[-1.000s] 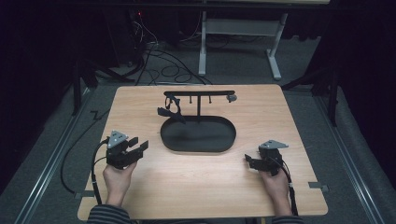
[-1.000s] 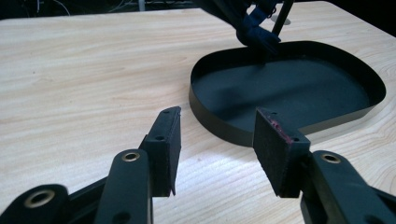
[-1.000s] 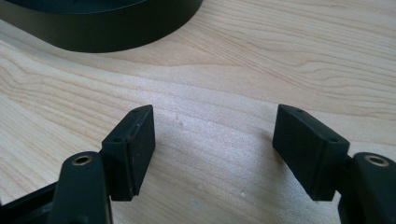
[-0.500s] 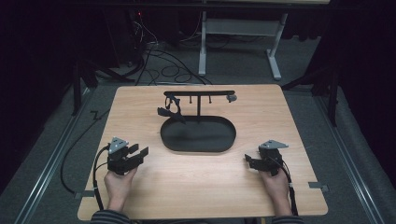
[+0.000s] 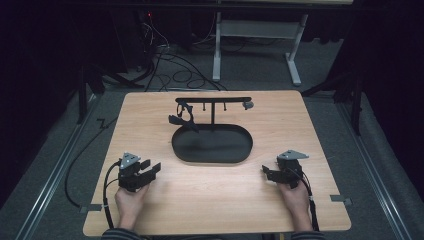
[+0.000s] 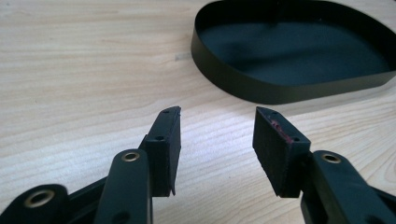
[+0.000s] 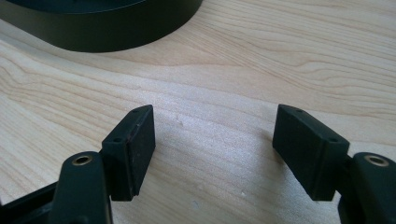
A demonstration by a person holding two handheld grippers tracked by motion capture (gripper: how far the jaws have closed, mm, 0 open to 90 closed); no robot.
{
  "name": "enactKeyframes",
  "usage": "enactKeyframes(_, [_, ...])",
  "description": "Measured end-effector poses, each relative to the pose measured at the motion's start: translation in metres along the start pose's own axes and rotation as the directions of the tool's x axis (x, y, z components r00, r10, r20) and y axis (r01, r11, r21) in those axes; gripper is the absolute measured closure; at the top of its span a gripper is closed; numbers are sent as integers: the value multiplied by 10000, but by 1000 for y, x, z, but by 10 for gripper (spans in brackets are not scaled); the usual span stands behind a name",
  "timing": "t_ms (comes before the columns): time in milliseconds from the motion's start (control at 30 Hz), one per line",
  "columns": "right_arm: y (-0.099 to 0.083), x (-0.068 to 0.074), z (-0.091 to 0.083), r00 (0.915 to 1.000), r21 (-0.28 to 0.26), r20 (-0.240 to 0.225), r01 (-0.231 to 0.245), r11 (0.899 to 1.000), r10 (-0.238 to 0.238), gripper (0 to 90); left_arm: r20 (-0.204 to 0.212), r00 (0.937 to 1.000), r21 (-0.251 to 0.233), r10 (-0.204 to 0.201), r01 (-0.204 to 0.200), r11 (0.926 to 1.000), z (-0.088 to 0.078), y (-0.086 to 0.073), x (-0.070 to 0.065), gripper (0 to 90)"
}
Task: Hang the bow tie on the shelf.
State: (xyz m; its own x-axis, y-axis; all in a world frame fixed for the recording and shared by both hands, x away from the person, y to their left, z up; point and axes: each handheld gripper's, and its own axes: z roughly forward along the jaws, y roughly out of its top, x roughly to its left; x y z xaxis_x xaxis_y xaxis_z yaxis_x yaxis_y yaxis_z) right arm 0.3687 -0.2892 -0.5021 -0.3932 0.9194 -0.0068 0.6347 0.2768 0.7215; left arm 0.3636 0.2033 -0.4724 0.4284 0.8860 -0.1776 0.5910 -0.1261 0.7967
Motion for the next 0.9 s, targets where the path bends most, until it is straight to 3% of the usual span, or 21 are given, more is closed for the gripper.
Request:
enactKeyframes(600, [0,0,0,10000,2,2,1,10000,-1,313,-475,9983,704,351,-317,9970,22,-18,-4,497])
enactKeyframes(900, [0,0,0,10000,2,2,1,10000,-1,312,-1125,9857,915,1252,-1152,9891,30,-25,-13,455])
